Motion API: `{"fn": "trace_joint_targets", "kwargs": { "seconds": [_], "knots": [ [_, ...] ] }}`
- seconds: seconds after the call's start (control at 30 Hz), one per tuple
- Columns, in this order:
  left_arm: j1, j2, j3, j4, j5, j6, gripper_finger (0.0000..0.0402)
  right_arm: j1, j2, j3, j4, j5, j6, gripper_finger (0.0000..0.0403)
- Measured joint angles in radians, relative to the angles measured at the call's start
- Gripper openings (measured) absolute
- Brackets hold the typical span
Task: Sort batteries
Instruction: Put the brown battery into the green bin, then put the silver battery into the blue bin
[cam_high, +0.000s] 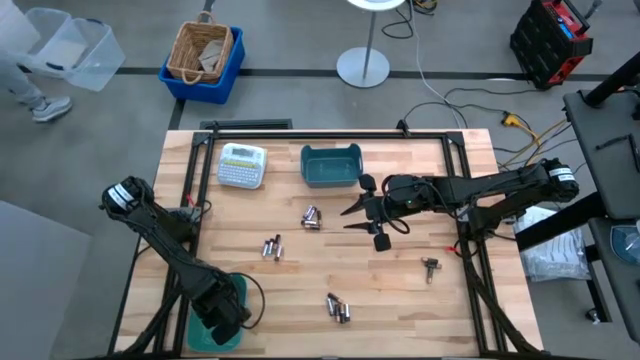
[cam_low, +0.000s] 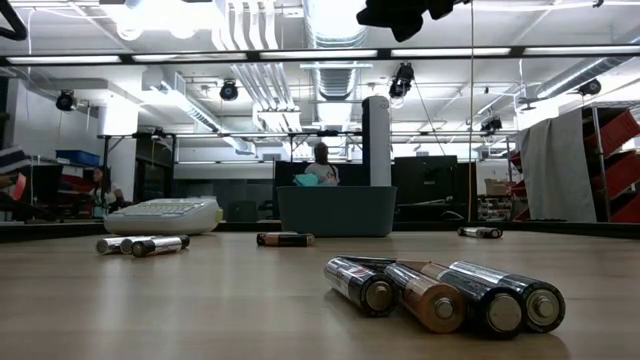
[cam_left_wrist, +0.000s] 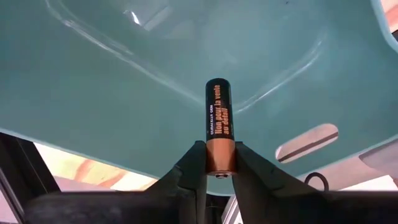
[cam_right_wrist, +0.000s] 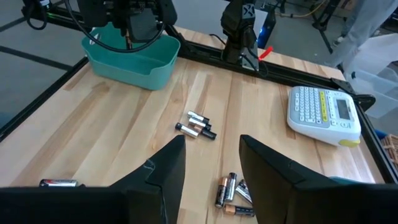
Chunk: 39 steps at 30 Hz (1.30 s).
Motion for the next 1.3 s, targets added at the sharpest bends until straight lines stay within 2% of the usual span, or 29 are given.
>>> {"fn": "trace_joint_targets", "kwargs": {
  "seconds": [0.5, 0.67, 0.83, 1.13, 1.3],
  "knots": [
    [0.000, 0.000, 0.002, -0.004, -0.002, 0.000, 0.0068, 0.000, 0.000, 0.000, -0.001, 0.000, -0.001, 0.0166],
    [0.003, -0.001, 0.022, -0.012, -0.070, 0.006, 0.0068, -0.004, 0.000, 0.000, -0.001, 0.000, -0.002, 0.0158],
    [0.003, -0.009, 0.085, -0.043, -0.278, 0.088, 0.0068, -0.010, 0.000, 0.000, -0.001, 0.001, -0.002, 0.0153],
    [0.029, -0.013, 0.246, -0.225, -0.796, 0.315, 0.0068, -0.031, 0.001, -0.001, -0.001, 0.002, 0.023, 0.0154],
    [0.066, -0.017, 0.275, -0.254, -1.052, 0.513, 0.0068, -0.033, 0.017, -0.002, -0.006, 0.028, 0.041, 0.0146]
  ]
}}
